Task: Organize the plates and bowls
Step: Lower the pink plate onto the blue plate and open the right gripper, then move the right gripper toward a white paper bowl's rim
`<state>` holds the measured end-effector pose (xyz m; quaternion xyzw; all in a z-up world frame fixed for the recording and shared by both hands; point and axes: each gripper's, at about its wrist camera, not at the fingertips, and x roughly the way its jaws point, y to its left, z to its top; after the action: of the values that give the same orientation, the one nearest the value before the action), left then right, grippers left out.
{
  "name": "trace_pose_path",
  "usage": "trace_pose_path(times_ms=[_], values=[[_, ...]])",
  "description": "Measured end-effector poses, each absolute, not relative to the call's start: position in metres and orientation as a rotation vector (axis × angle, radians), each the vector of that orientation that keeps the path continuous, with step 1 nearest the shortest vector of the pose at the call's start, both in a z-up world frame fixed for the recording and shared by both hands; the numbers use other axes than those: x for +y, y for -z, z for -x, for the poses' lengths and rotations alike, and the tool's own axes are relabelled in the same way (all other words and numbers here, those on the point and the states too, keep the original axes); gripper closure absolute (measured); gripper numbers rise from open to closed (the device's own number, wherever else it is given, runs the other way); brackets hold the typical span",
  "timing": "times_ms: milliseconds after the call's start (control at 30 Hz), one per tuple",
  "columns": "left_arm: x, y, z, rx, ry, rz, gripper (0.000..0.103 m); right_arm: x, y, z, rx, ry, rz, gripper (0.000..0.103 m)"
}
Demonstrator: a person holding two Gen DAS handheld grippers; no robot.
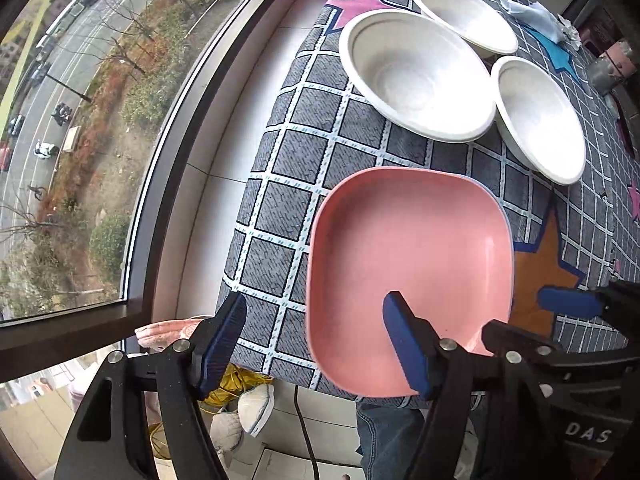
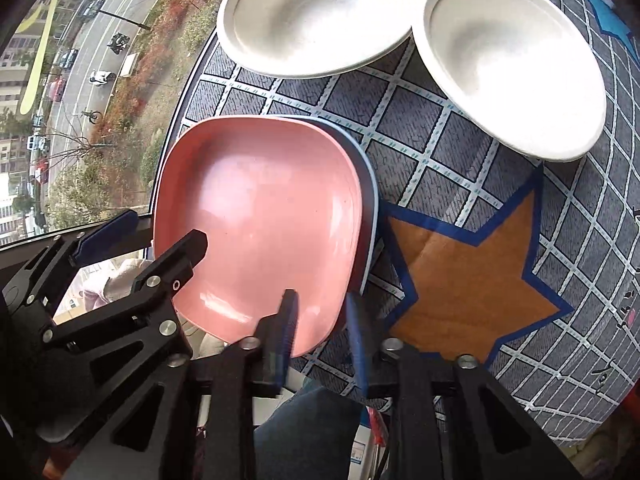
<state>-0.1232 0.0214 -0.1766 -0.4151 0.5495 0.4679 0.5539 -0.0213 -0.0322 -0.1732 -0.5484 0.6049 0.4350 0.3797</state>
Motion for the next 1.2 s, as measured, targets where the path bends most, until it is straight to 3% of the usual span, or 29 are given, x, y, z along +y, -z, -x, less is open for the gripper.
trace_pose_path(times_ms=[33, 167, 267, 400, 600, 967, 1200], values=[[0.021, 0.176, 0.127, 1.288, -1.105, 0.995, 0.024, -0.018, 0.172, 0.030, 1.526, -1.118, 1.389, 0.026], [0.012, 0.173, 0.140, 1.262, -1.110, 1.019, 0.024, 0.041, 0.194, 0.067, 1.539, -1.077, 1.357, 0.024], [0.006, 0.172, 0.142, 1.260, -1.104, 1.035, 0.024, 0.065, 0.201, 0.073, 1.576, -0.994, 1.296, 0.008], [0.005, 0.170, 0.137, 1.256, -1.091, 1.051, 0.023, 0.063, 0.184, 0.044, 1.623, -0.873, 1.247, 0.007], [0.011, 0.160, 0.116, 1.242, -1.052, 0.986, 0.023, 0.046, 0.114, -0.102, 1.603, -0.797, 1.225, 0.007], [0.013, 0.146, 0.102, 1.241, -1.002, 0.905, 0.023, 0.043, 0.048, -0.206, 1.565, -0.840, 1.225, 0.007], [0.019, 0.141, 0.108, 1.229, -1.004, 0.904, 0.023, 0.066, 0.068, -0.178, 1.569, -0.838, 1.203, 0.007]])
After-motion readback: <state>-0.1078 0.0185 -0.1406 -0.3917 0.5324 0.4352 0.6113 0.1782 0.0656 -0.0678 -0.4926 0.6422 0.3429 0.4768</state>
